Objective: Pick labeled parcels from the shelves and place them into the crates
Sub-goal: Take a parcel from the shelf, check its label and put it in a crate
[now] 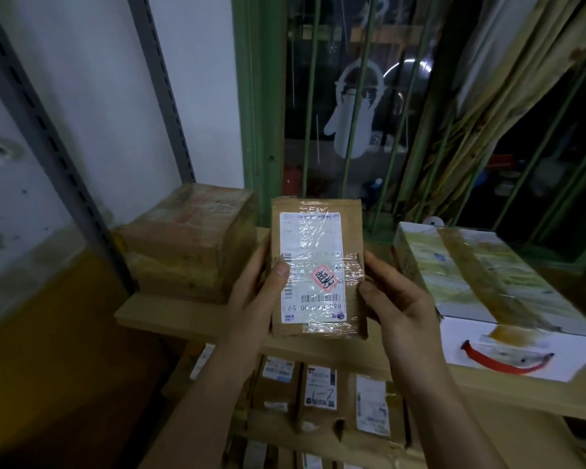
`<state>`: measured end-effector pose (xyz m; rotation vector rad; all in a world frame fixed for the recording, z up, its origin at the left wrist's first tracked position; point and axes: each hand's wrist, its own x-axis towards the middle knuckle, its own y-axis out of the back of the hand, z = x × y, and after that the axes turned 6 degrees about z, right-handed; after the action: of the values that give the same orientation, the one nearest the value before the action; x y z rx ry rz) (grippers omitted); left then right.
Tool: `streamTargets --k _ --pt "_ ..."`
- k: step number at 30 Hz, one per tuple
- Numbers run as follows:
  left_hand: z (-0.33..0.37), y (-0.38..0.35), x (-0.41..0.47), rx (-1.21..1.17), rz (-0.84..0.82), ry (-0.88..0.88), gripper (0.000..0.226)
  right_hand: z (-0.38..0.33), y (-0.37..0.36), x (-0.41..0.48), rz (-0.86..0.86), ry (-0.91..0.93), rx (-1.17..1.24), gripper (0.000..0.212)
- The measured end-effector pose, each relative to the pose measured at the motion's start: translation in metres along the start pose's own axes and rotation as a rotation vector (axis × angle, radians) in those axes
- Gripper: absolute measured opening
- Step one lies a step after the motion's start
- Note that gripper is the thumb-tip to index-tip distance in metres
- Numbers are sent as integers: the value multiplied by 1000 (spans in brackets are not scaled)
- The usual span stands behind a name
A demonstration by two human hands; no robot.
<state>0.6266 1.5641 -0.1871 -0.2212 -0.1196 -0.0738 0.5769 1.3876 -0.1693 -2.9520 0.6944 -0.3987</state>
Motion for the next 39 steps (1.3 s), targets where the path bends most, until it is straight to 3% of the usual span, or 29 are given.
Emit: streamTargets --k 9,19,22,27,31,39 --pt "13 22 -56 -53 252 -74 54 1 -1 -4 -399 -13 20 42" --pt "8 104 -238 45 979 -98 32 32 -89 -119 -1014 -141 135 43" --pt "9 124 -309 57 1130 -78 33 33 -113 -176 -1199 -176 155 42" --pt "13 147 -412 138 1197 -23 26 32 -148 -260 -1349 -229 151 41" --pt "3 170 -458 153 1268 -68 43 35 -180 -317 -1449 -259 109 39" --pt "-23 283 -529 80 1360 78 72 64 -252 -425 -1591 -428 7 36"
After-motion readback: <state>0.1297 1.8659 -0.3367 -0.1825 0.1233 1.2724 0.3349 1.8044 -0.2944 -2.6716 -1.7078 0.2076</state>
